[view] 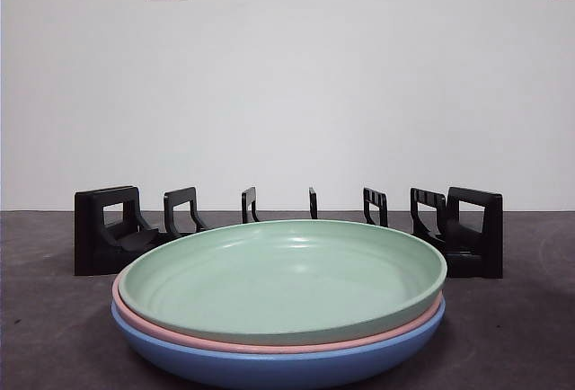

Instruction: Place the plate

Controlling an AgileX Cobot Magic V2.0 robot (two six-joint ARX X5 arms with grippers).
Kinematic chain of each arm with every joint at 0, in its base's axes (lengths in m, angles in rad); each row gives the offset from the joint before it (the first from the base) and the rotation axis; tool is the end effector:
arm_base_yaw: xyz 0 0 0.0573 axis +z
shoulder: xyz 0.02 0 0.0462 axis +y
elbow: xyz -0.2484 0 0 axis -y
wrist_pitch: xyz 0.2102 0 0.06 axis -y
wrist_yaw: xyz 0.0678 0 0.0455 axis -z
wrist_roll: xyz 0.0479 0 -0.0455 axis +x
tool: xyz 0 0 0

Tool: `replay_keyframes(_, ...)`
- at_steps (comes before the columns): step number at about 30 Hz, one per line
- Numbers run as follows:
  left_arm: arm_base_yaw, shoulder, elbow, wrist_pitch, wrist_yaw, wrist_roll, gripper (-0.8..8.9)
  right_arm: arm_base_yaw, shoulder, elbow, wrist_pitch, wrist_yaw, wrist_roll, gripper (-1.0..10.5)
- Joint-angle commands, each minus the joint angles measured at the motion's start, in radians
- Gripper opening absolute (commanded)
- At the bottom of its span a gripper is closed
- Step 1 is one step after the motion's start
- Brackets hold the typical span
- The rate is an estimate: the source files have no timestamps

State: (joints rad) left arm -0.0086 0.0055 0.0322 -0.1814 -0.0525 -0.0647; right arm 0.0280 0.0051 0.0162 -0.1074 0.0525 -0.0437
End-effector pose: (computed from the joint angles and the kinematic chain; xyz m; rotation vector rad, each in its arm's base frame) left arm 0.0944 0.0017 0.1526 -0.0598 0.1532 0.0488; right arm 0.0963 0.0002 0.1560 -0.0475 0.0967 -0.0224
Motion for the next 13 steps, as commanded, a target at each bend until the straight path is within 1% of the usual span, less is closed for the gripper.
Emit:
replay_keyframes(1,0.002,-0.002,-0.02,-0.006,0.0,0.001,0.08,0.003,-0.002,-0.003,0.01,0.001,0.015,0.2)
replay_keyframes(13,-0.008,-0.002,-0.02,-0.006,0.0,0.0,0.08,0.003,-0.002,-0.003,0.01,0.001,0.015,0.2)
